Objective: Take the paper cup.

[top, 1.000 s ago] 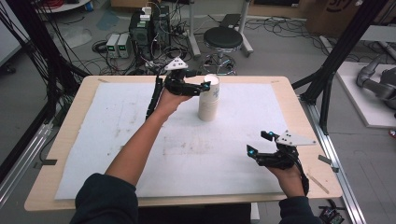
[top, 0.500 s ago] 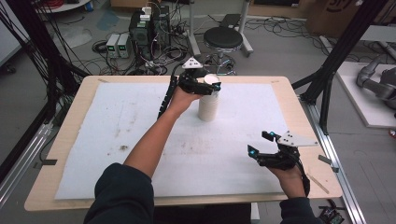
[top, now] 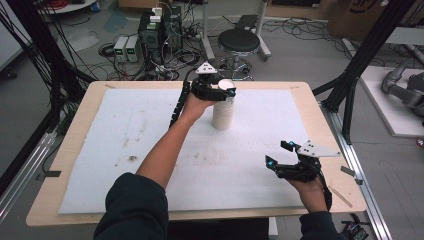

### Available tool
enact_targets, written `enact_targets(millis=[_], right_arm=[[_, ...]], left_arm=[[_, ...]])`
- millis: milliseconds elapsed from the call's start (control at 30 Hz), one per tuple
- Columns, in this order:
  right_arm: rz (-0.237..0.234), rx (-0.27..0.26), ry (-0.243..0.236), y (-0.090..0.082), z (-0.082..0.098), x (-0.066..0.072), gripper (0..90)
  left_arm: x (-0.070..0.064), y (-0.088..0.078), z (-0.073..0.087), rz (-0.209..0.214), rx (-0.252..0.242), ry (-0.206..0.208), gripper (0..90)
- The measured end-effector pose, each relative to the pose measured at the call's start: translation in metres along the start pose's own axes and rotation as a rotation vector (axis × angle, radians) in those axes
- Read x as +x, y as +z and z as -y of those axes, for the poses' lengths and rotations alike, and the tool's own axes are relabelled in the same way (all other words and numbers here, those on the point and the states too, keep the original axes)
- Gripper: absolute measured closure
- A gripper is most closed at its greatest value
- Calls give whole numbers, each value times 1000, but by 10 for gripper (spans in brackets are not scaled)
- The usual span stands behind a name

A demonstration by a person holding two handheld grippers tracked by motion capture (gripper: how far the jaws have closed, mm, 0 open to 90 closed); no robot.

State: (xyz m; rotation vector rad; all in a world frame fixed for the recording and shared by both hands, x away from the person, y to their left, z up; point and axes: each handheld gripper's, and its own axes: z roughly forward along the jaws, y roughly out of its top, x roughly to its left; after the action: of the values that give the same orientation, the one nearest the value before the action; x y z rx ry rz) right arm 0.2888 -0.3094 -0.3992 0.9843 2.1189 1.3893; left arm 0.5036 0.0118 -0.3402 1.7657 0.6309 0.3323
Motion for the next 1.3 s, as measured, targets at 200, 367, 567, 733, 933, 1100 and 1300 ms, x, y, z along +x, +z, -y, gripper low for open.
enact_targets(millis=[200, 367, 567, 733, 933, 1100, 1300], right_arm=[[0, 1, 1, 0, 0, 0, 172], [0, -2, -2, 1, 0, 1, 172], [-2, 0, 6, 2, 0, 2, 172], [-6, 1, 2, 3, -1, 5, 172], [-30, 21, -9, 9, 1, 9, 172], [-43, 32, -7, 11, 1, 11, 171], [-62, 57, -5, 19, 2, 15, 171]], left_arm=[[-2, -5, -9, 11, -30, 17, 346], [-4, -15, -21, 3, -73, 24, 349], [-4, -33, -38, 17, -147, 22, 352], [-4, -53, -50, 28, -211, 12, 355], [-7, -79, -52, 22, -237, 11, 356], [-4, -109, -45, 8, -246, 4, 357], [-3, -143, -34, -6, -282, -8, 357]])
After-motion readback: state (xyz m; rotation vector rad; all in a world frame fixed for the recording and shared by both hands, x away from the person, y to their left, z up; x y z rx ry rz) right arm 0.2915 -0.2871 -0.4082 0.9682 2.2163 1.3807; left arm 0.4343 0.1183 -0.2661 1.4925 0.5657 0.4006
